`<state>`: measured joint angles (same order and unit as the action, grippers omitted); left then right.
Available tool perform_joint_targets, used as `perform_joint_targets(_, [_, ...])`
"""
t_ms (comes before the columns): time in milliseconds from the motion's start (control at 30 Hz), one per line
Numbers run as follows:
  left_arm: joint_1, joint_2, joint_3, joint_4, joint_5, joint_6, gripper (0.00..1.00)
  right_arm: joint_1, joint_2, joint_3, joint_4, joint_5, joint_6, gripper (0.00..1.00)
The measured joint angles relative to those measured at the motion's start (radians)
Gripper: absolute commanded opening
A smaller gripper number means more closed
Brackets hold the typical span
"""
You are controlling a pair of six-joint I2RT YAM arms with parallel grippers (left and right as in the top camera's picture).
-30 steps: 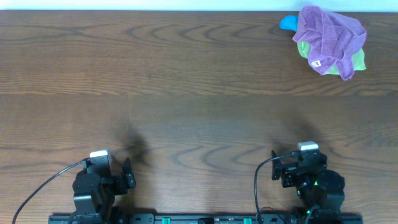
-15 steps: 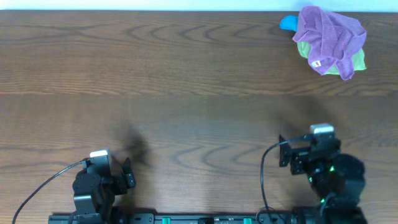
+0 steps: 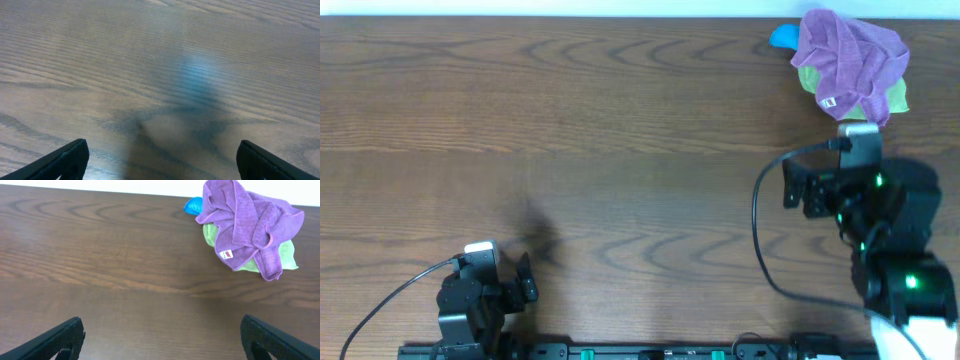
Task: Fold the cloth
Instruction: 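Reach the right gripper forward to the purple towel on the pile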
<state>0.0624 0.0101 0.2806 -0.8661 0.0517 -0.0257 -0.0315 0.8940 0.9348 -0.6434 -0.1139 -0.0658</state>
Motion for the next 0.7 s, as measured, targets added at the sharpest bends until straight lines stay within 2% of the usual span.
perform_joint_targets(300, [0.0, 0.0, 0.0, 0.0, 0.0, 0.0, 0.95, 0.0, 0.212, 0.116, 0.026, 0.058, 0.0, 0.99])
perform_joint_targets(700, [0.0, 0.0, 0.0, 0.0, 0.0, 0.0, 0.96, -0.007, 0.376, 0.138, 0.215, 0.109, 0.006, 0.99])
